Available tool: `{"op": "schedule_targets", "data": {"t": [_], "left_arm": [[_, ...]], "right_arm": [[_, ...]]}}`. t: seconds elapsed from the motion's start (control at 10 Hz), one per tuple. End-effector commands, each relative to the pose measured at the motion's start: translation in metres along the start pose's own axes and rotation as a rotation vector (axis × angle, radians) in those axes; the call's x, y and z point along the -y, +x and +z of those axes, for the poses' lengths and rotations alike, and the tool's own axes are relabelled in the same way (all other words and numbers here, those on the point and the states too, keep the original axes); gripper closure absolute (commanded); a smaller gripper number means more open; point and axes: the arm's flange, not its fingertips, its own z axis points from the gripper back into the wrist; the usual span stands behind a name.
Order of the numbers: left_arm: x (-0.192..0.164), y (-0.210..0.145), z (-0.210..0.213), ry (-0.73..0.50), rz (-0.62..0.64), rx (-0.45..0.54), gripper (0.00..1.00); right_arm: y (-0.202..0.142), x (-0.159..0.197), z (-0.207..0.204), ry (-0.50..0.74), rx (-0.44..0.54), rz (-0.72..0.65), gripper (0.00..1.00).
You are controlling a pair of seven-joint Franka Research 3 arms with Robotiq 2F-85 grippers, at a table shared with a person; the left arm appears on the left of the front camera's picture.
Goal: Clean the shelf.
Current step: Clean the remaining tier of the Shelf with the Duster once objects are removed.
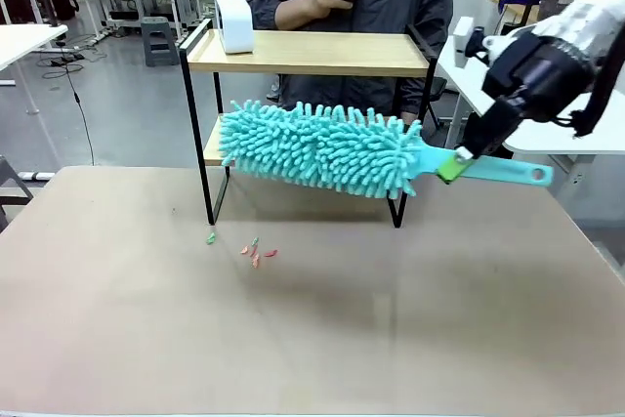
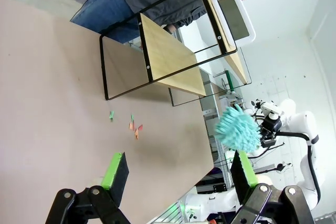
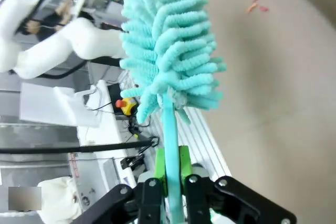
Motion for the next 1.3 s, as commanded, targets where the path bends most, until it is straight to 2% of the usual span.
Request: {"op": "schedule_targets", "data": {"t": [0.0,0.1,0.2,0.4,0.5,0.6,0.7,0.8,0.9,1.2], "left_arm": [[0.001,0.000,-0.001,-0.023,-0.020,0.016,0.00],[0.001,0.000,-0.001,-0.023,-0.020,0.016,0.00],[0.001,0.000,-0.001,-0.023,-0.020,0.016,0.00],[0.001,0.000,-0.001,-0.023,-0.020,0.016,0.00],[0.001,0.000,-0.001,-0.023,-0.020,0.016,0.00],[0.001,0.000,-0.001,-0.023,-0.020,0.016,0.00],[0.001,0.000,-0.001,-0.023,-0.020,0.016,0.00],[0.001,0.000,-0.001,-0.023,-0.020,0.016,0.00],[0.001,0.000,-0.001,-0.023,-0.020,0.016,0.00],[0.001,0.000,-0.001,-0.023,-0.020,0.016,0.00]], "right_arm": [[-0.047,-0.026,0.041,0.076,0.013,0.004,0.88],[-0.093,-0.044,0.070,0.067,0.036,-0.076,0.88],[-0.144,-0.058,0.099,0.071,0.136,-0.170,0.88],[-0.235,-0.073,0.121,-0.143,0.533,-0.540,0.88],[-0.258,-0.073,0.119,-0.221,0.653,-0.715,0.88],[-0.269,-0.063,0.114,-0.289,0.719,-0.902,0.88],[-0.268,-0.049,0.110,-0.322,0.729,-1.008,0.88],[-0.255,-0.031,0.108,-0.414,0.696,-1.149,0.88],[-0.295,-0.065,0.132,-0.231,0.558,-0.644,0.88],[-0.295,-0.065,0.132,-0.231,0.558,-0.644,0.88]]}}
